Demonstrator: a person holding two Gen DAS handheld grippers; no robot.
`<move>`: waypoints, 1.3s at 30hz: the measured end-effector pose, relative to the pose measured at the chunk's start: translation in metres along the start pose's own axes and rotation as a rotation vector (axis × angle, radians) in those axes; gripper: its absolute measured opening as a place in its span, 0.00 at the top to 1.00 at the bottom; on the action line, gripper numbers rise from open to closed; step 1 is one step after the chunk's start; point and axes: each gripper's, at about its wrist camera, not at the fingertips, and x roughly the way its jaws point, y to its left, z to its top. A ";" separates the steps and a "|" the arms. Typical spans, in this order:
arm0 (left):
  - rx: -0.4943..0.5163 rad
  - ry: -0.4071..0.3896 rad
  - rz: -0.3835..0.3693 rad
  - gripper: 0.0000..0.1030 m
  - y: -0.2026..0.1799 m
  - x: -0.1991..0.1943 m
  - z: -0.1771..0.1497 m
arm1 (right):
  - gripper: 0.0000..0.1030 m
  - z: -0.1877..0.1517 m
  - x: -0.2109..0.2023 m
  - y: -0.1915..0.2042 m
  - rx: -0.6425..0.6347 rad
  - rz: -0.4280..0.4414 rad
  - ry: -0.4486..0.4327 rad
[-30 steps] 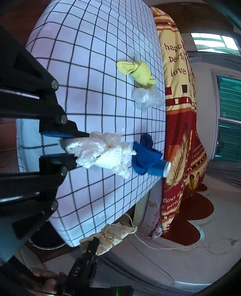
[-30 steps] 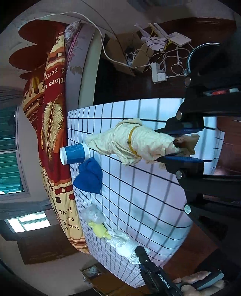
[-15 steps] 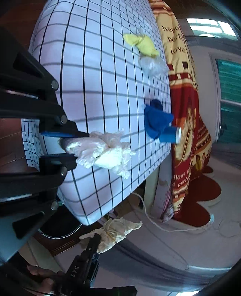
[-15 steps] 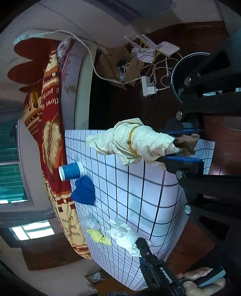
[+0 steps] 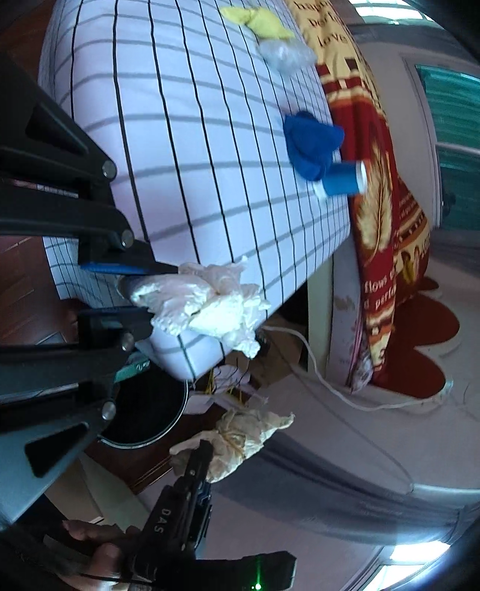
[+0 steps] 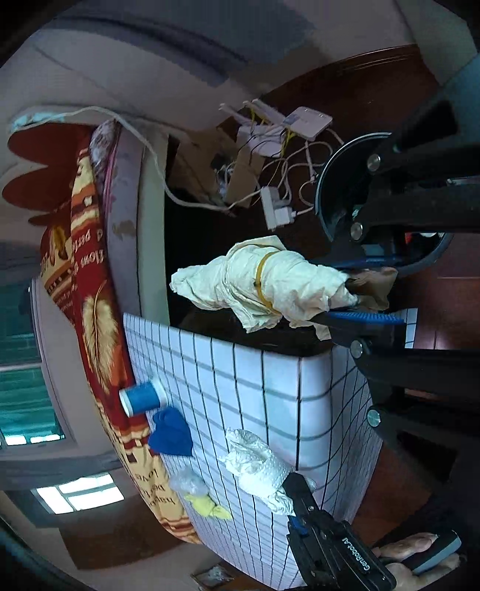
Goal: Collect trash
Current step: 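Carry the tissue and beige cloth over the black bin, then open both tools to drop the tissue and cloth into the bin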
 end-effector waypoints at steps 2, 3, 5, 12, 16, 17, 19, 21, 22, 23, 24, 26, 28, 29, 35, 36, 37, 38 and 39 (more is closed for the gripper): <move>0.015 0.007 -0.017 0.85 -0.009 0.004 0.000 | 0.80 -0.005 -0.001 -0.011 0.016 -0.014 0.007; 0.024 0.012 -0.029 0.85 -0.015 0.007 0.000 | 0.80 -0.009 -0.001 -0.018 0.025 -0.022 0.012; 0.039 0.022 -0.048 0.85 -0.027 0.012 -0.001 | 0.80 -0.016 -0.003 -0.029 0.039 -0.036 0.020; 0.107 0.072 -0.128 0.85 -0.073 0.034 -0.006 | 0.80 -0.041 -0.004 -0.066 0.093 -0.076 0.055; 0.149 0.119 -0.171 0.85 -0.097 0.052 -0.011 | 0.80 -0.057 -0.002 -0.088 0.118 -0.094 0.082; 0.158 0.128 -0.177 0.85 -0.103 0.056 -0.014 | 0.80 -0.062 -0.001 -0.094 0.127 -0.097 0.093; 0.178 0.154 -0.194 0.85 -0.114 0.066 -0.017 | 0.80 -0.070 0.004 -0.105 0.145 -0.100 0.116; 0.196 0.185 -0.209 0.85 -0.125 0.078 -0.021 | 0.80 -0.077 0.008 -0.114 0.161 -0.101 0.135; 0.200 0.199 -0.221 0.85 -0.129 0.083 -0.023 | 0.80 -0.081 0.012 -0.118 0.170 -0.101 0.149; 0.210 0.212 -0.227 0.85 -0.134 0.089 -0.025 | 0.80 -0.085 0.015 -0.121 0.178 -0.098 0.158; 0.218 0.223 -0.229 0.85 -0.138 0.095 -0.028 | 0.80 -0.088 0.019 -0.124 0.184 -0.094 0.169; 0.218 0.239 -0.233 0.85 -0.142 0.104 -0.030 | 0.80 -0.095 0.028 -0.127 0.178 -0.097 0.197; 0.218 0.258 -0.230 0.85 -0.144 0.114 -0.033 | 0.80 -0.100 0.036 -0.128 0.163 -0.103 0.220; 0.218 0.267 -0.227 0.85 -0.145 0.120 -0.033 | 0.80 -0.103 0.040 -0.129 0.160 -0.103 0.231; 0.220 0.341 -0.218 0.85 -0.146 0.151 -0.048 | 0.80 -0.117 0.065 -0.137 0.158 -0.092 0.295; 0.219 0.354 -0.219 0.85 -0.147 0.157 -0.050 | 0.80 -0.118 0.070 -0.138 0.152 -0.088 0.309; 0.218 0.366 -0.221 0.85 -0.147 0.162 -0.050 | 0.80 -0.120 0.074 -0.138 0.149 -0.082 0.320; 0.218 0.375 -0.220 0.85 -0.148 0.167 -0.052 | 0.80 -0.122 0.078 -0.138 0.147 -0.077 0.330; 0.214 0.388 -0.221 0.85 -0.149 0.170 -0.054 | 0.80 -0.123 0.082 -0.137 0.141 -0.078 0.337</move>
